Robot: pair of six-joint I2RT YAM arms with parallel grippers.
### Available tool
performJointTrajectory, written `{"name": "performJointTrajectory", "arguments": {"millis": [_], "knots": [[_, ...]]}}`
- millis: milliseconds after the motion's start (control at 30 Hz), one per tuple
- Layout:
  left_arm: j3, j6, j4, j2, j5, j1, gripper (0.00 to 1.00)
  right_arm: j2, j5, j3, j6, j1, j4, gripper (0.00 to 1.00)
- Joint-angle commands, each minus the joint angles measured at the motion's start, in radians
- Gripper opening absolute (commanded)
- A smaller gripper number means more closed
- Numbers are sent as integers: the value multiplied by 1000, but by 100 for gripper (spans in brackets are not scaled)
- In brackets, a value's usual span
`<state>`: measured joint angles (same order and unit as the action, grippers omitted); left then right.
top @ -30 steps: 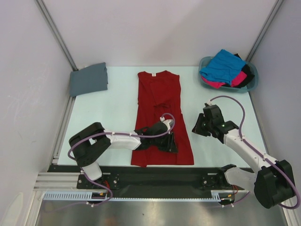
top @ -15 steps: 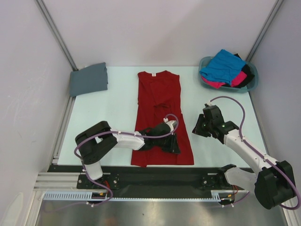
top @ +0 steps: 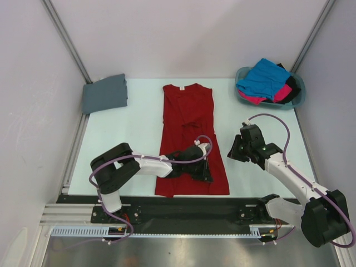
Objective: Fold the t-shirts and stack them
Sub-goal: Fold the tshirt
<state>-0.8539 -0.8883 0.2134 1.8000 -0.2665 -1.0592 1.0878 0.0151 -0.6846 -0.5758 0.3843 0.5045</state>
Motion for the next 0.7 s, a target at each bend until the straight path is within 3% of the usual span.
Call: {"name": "performJointTrajectory", "arguments": {"millis": [0,267,500,533,633,667], "knots": [[-36,11,-41,-76,-5,-21,0,-20,-14,8,-2,4,-4,26],[16,-18,-150,-205,22,-33,0,-26,-14,20,-9,5,-9,26],[55,-35,-201,-220,49,-35,0,-29,-14,22,-10,7,-12,26],[58,-37,-206,-218,59,-36,5,-28,-14,22,-10,5,-12,26],[84,-37,-238,-215,72,-38,53,-31,-14,23,-7,7,-8,26],[93,-32,-258,-220,79,-38,53,-31,-14,25,-7,5,-7,26]]}}
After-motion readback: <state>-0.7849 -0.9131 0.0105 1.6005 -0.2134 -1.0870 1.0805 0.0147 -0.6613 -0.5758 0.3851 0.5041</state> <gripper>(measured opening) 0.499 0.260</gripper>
